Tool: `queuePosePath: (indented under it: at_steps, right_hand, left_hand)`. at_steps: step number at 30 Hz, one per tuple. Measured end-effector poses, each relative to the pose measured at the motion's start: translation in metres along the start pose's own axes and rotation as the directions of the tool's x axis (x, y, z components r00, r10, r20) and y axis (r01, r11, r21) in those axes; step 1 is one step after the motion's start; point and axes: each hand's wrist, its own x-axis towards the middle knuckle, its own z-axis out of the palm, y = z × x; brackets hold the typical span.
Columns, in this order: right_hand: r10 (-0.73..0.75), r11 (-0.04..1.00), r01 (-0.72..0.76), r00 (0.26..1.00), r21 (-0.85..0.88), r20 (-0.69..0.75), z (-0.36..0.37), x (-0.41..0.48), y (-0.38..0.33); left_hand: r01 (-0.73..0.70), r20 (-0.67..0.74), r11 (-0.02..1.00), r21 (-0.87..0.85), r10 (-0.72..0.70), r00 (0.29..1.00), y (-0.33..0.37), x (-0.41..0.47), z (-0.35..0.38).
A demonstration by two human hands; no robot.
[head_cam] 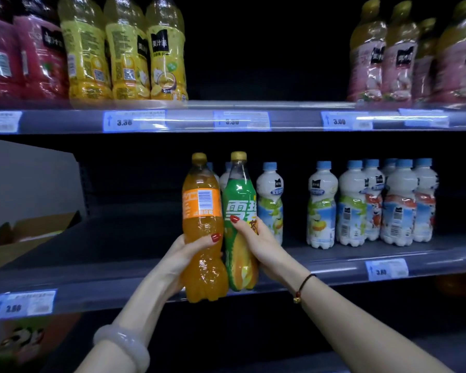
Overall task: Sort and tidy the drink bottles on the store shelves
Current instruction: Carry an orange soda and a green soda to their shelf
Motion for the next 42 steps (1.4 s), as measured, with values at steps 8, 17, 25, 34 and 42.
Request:
queuePosePath:
  at_steps: [8,17,25,34,42]
  right_hand:
    - [-0.047,0.998,0.050,0.996,0.040,-0.080,-0.050,-0.053,-0.003]
    - [-0.094,0.994,0.076,0.958,-0.075,-0.273,-0.179,-0.140,-0.045]
    - [-0.129,0.978,0.042,0.889,-0.203,-0.439,-0.350,-0.233,-0.088]
    - [-0.127,0.962,-0.018,0.857,-0.273,-0.500,-0.523,-0.276,-0.124]
    - [-0.170,0.967,0.039,0.835,-0.253,-0.523,-0.676,-0.260,-0.129]
  left_hand:
    - [-0.095,0.152,0.995,0.023,0.090,0.984,-0.007,-0.013,0.060]
    - [-0.104,0.318,0.995,-0.006,0.101,0.943,-0.035,0.011,0.207]
    - [-0.088,0.415,0.992,-0.094,0.119,0.902,-0.081,0.029,0.407]
    - [-0.113,0.474,0.989,-0.100,0.147,0.868,-0.108,0.076,0.585]
    - [-0.173,0.505,0.982,-0.074,0.186,0.843,-0.134,0.167,0.711]
